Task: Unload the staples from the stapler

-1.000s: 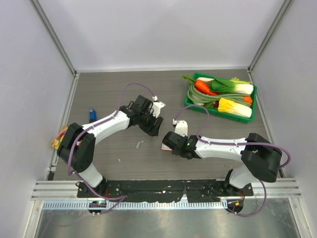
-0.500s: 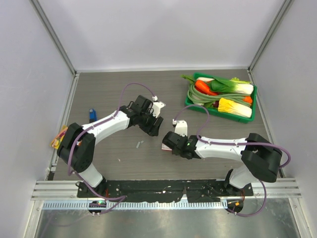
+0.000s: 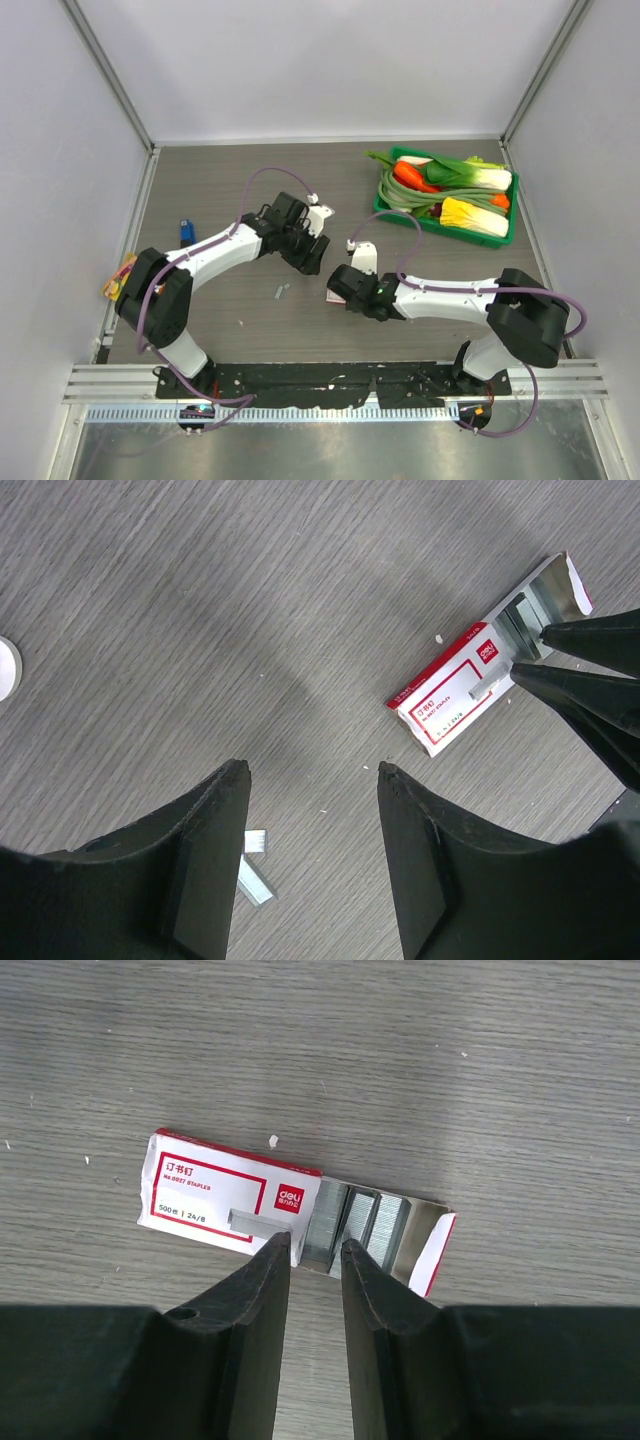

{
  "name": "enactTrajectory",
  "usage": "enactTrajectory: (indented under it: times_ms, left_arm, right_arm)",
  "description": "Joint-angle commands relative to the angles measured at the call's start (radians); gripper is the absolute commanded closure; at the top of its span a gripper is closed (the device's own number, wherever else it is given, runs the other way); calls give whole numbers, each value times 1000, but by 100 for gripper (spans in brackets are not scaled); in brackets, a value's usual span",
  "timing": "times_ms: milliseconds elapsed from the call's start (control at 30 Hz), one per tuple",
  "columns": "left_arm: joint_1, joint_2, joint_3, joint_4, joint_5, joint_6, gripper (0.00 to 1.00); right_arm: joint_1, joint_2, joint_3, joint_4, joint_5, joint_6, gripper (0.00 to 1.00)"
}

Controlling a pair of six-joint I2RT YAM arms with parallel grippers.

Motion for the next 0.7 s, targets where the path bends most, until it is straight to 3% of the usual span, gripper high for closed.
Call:
enactTrajectory:
  times_ms: [0,400,667]
  left_arm:
    - [3,-26,-2,15,16,13,43]
    - [3,-29,-1,9,14,17,43]
    - [3,-29,7,3,6,22,43]
  right_arm:
    - [7,5,41,30,16,-7,68]
    - [7,33,58,61,-20,-35,68]
    - [-5,-196,-54,113,6,-1,66]
